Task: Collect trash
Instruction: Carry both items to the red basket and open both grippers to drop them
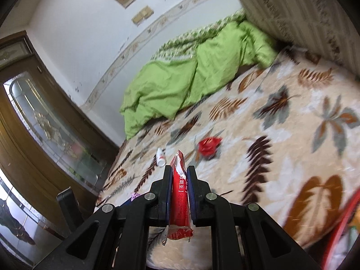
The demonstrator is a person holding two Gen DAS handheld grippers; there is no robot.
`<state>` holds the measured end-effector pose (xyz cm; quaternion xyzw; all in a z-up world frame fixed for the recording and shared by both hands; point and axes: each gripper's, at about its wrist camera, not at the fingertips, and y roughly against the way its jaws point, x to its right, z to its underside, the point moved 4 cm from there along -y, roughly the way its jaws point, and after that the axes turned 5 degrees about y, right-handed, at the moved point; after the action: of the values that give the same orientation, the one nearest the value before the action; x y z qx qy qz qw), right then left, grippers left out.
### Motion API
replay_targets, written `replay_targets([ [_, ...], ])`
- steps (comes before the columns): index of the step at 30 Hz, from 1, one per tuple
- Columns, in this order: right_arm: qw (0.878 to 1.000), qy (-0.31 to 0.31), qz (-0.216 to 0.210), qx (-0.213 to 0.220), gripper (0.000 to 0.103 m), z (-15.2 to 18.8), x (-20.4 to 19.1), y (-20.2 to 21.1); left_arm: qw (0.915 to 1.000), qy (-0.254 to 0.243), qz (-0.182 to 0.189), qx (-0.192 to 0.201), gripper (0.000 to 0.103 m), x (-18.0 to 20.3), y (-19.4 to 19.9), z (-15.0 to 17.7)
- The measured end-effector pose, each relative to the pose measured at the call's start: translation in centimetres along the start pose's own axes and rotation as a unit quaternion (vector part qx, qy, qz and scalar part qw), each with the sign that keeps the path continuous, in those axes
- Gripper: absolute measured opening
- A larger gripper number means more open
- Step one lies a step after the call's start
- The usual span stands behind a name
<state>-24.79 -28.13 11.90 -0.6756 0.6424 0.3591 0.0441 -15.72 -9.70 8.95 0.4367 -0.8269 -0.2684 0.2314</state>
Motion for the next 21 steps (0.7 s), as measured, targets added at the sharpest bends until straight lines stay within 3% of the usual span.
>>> replay_targets([
  [7, 0.997, -0.007, 0.070, 0.033, 0.013, -0.2, 4.2, 7.8, 0.9962, -0.055, 0.067, -0.010, 0.028, 7.8, 0.5, -0.2],
  [11, 0.992, -0.035, 0.111, 0.044, 0.013, 0.5, 7.7, 11.9, 0.9884, -0.086, 0.121, -0.031, 0.028, 13.4, 0.3, 0.4],
  [16, 0.981, -0.081, 0.163, 0.065, 0.013, 1.6, 12.5, 17.3, 0.9709, -0.129, 0.188, -0.075, 0.028, 20.5, -0.4, 2.1],
  [21, 0.972, -0.122, 0.190, 0.072, 0.016, 2.9, 15.7, 20.3, 0.9463, -0.185, 0.236, -0.121, 0.031, 27.0, -0.8, 5.5],
])
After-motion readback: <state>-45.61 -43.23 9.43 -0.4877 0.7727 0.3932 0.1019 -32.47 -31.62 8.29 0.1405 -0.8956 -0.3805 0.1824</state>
